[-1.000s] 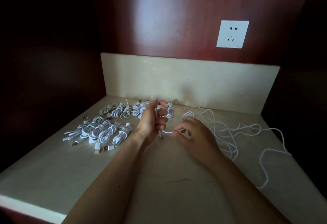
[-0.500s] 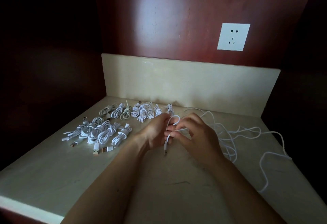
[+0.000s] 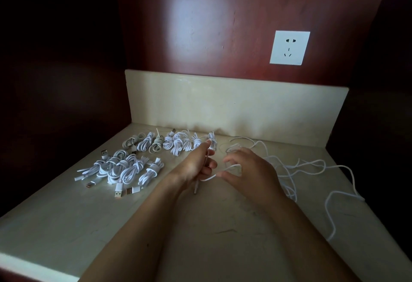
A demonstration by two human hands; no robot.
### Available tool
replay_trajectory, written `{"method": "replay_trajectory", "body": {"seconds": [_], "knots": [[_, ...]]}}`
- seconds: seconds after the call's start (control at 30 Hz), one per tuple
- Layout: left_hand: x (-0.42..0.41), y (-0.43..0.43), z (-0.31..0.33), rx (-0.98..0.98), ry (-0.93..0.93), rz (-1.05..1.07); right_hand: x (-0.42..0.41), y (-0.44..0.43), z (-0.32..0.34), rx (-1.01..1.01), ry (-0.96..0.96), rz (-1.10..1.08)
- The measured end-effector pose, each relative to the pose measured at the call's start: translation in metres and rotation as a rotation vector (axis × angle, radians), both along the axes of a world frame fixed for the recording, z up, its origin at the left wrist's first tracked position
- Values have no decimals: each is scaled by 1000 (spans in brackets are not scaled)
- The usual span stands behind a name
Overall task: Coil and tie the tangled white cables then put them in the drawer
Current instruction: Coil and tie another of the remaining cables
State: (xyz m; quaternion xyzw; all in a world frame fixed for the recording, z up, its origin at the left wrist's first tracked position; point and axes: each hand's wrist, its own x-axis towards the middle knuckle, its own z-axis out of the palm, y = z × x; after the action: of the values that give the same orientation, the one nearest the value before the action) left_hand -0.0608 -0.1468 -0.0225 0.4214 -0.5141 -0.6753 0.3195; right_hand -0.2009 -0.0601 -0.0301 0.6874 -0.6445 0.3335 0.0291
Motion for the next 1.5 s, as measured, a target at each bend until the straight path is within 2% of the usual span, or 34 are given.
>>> {"method": "replay_trajectory", "body": {"seconds": [0.17,0.4,0.57,0.77,0.87,0.97,1.13,1.3,1.4,1.5], "knots": [[2,-4,-1,-35,-27,54,-10,1,5,167,64,-91],[4,-15,-3,-11,37,112,-15,0,4,97,34,13],[2,-8,-2,22,54,-77,-10,3,3,-52,-60,110],[-1,5,-4,-79,-65,-448,-7,3,2,-135,-265,-30],[-2,15,-2,-135,-92,-559,-9,-3,-4,-138,-307,-7],[-3,20,0,-209,-133,-517,-11,-8,-10,-187,-315,62],[-7,24,1,-429,-199,-330,-7,-9,-16,-184,-367,59],[-8,28,5,-555,-110,-268,-1,-8,-15,-95,-459,-66],[-9,28,6,-600,-105,-257,0,-8,-13,-64,-431,-115],[-8,22,2,-621,-76,-145,0,-5,-9,-50,-355,-165]]}}
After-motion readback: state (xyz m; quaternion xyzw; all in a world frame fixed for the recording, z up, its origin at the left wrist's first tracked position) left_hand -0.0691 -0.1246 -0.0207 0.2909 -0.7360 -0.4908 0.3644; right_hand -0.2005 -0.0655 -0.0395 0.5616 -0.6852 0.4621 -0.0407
